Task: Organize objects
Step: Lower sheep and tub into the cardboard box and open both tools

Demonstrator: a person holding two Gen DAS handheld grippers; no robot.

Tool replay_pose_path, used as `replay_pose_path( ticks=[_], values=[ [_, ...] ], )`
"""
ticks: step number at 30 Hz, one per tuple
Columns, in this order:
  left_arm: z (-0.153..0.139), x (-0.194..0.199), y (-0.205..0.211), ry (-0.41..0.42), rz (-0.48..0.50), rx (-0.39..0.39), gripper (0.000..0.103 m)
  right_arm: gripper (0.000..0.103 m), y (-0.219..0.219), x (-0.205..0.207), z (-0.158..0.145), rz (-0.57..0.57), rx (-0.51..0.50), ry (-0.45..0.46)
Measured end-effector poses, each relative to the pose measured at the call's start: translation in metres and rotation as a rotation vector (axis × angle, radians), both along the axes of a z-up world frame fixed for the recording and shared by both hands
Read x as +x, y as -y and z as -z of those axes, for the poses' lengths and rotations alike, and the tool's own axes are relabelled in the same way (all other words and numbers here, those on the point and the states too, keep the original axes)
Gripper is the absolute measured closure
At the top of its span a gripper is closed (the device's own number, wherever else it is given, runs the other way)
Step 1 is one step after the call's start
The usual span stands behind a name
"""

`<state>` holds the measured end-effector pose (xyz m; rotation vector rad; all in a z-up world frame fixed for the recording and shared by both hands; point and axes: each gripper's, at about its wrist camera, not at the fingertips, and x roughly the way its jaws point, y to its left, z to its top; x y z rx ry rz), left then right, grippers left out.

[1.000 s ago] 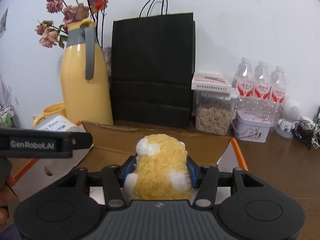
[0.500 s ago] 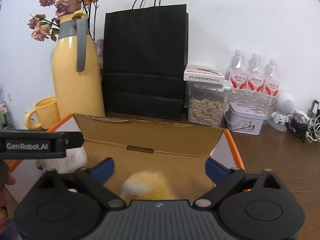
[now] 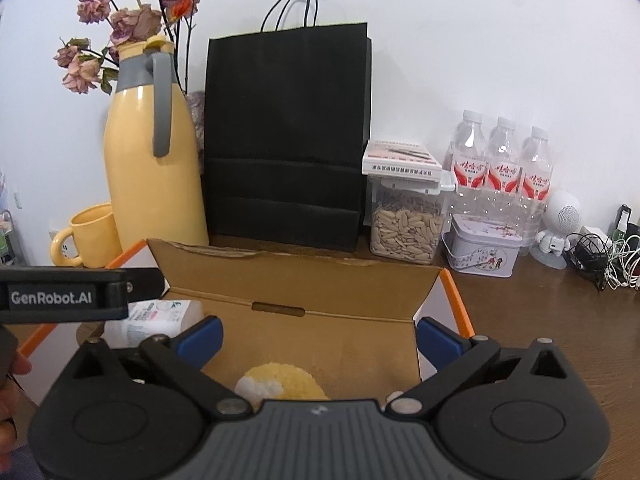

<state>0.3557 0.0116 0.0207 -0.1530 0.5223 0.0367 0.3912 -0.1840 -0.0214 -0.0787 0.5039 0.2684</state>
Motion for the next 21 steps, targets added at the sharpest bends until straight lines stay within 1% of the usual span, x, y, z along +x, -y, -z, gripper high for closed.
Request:
replay_pose_path(
  ticks=[6, 12, 17, 21],
  values=[
    [-0.009, -0.01, -0.002, 0.02, -0.003, 0.002, 0.0, 0.0, 0.003, -0.007, -0.009, -0.001, 0.009, 0.018],
    [-0.02, -0.03, -0.007, 0.027, 0.003, 0.009, 0.0, 0.0, 0.004, -0.024, -0.021, -0.013, -0.01, 0.033],
    [-0.028, -0.054, -0.014, 0.033, -0.001, 0.019, 0.0, 0.0, 0.008, -0.047, -0.032, -0.018, -0.012, 0.053],
    [-0.029, -0.073, -0.022, 0.019, -0.003, 0.02, 0.0, 0.0, 0.015, -0.072, -0.037, -0.021, -0.029, 0.07]
  ],
)
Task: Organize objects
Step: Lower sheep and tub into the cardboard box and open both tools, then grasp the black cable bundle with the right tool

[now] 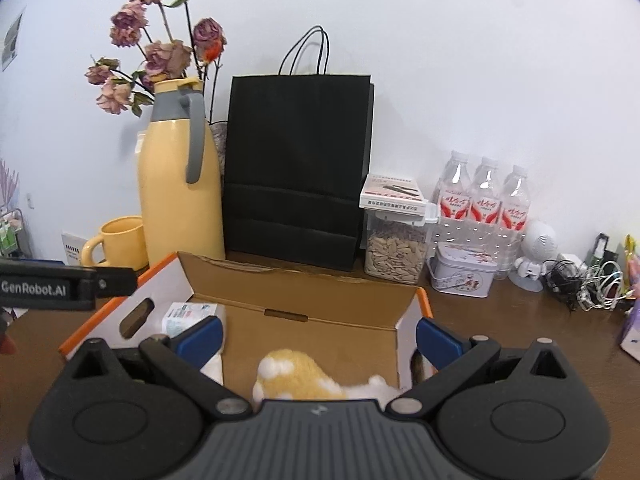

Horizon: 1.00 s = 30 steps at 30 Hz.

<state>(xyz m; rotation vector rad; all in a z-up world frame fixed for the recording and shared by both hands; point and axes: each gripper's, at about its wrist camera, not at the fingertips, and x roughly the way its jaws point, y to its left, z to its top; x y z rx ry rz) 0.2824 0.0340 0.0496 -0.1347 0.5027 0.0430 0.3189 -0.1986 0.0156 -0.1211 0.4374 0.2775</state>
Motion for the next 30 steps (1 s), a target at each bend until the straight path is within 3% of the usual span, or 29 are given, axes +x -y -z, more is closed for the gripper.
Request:
replay_pose_path(
  ticks=[20, 30],
  values=[
    [0.031, -0.115, -0.021, -0.074, 0.048, 0.055, 0.0, 0.0, 0.05, -0.112, 0.032, -0.001, -0.035, -0.072],
    [0.056, -0.144, -0.028, -0.117, 0.046, -0.005, 0.0, 0.0, 0.063, -0.14, 0.069, -0.009, -0.02, -0.175]
  ],
)
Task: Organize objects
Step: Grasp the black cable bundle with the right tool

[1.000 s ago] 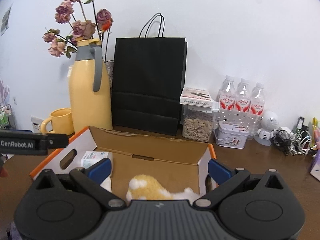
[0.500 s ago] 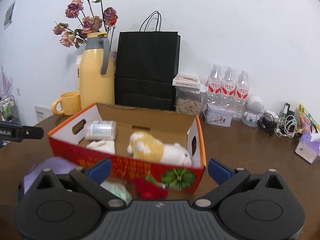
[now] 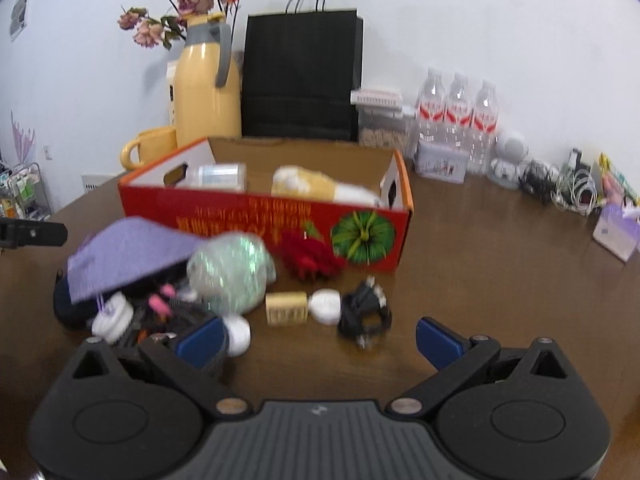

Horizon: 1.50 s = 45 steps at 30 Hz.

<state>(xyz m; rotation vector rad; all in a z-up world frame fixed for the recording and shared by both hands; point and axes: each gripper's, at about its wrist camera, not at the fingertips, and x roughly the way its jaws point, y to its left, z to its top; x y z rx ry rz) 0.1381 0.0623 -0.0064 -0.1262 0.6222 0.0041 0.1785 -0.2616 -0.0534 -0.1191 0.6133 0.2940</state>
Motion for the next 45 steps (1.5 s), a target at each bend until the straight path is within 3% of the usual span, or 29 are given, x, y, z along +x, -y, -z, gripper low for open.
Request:
replay_pose_path(
  ticks=[7, 12, 18, 20, 24, 28, 38, 45],
  values=[
    [0.009, 0.0, -0.003, -0.022, -0.004, -0.008, 0.0, 0.002, 0.011, 0.003, 0.015, 0.046, 0.002, -0.032],
    [0.012, 0.003, -0.005, -0.034, -0.014, -0.008, 0.0, 0.016, 0.018, 0.021, 0.016, 0.06, -0.021, -0.02],
    [0.012, 0.001, -0.008, -0.035, -0.031, -0.007, 0.0, 0.04, 0.023, 0.052, 0.018, 0.037, -0.014, -0.042],
    [0.012, 0.001, -0.009, -0.037, -0.035, -0.005, 0.0, 0.053, 0.023, 0.062, 0.021, 0.032, -0.013, -0.057],
    [0.011, 0.0, -0.01, -0.034, -0.041, -0.002, 0.0, 0.055, 0.026, 0.073, 0.027, 0.027, 0.011, -0.084],
    [0.011, 0.001, -0.011, -0.032, -0.048, 0.0, 0.0, 0.066, 0.027, 0.073, 0.031, 0.015, 0.025, -0.084],
    [0.01, 0.002, -0.012, -0.025, -0.05, -0.006, 0.0, 0.068, 0.021, 0.065, 0.032, 0.012, 0.0, -0.034],
    [0.009, 0.006, -0.009, -0.024, -0.037, -0.004, 0.0, 0.069, 0.029, 0.054, 0.026, 0.055, 0.037, 0.03]
  ],
)
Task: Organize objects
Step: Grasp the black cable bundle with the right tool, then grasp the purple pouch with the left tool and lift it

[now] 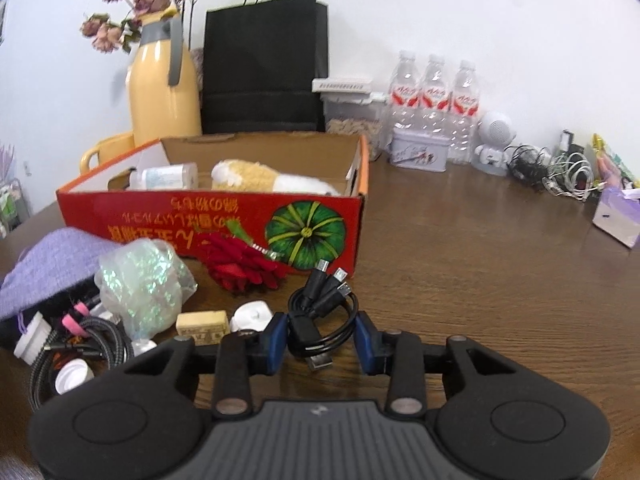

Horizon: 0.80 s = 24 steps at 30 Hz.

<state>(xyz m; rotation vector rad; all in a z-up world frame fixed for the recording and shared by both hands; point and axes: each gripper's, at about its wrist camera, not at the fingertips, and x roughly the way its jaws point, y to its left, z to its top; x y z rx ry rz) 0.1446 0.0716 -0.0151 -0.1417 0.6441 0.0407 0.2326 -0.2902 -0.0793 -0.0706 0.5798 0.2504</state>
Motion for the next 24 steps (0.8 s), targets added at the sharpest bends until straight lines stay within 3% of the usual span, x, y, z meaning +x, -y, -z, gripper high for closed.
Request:
replay_pose_path(
  ticks=[6, 12, 24],
  values=[
    [0.0, 0.004, 0.006, -0.004, 0.017, 0.005, 0.0, 0.069, -0.002, -0.014, -0.005, -0.005, 0.017, 0.063],
    [-0.002, 0.011, 0.019, -0.009, 0.057, 0.026, 0.0, 0.069, -0.009, -0.018, -0.003, -0.025, -0.001, 0.069],
    [0.002, 0.045, 0.056, -0.055, 0.243, 0.069, 0.0, 0.069, -0.009, -0.018, -0.003, -0.028, 0.009, 0.067]
  ],
)
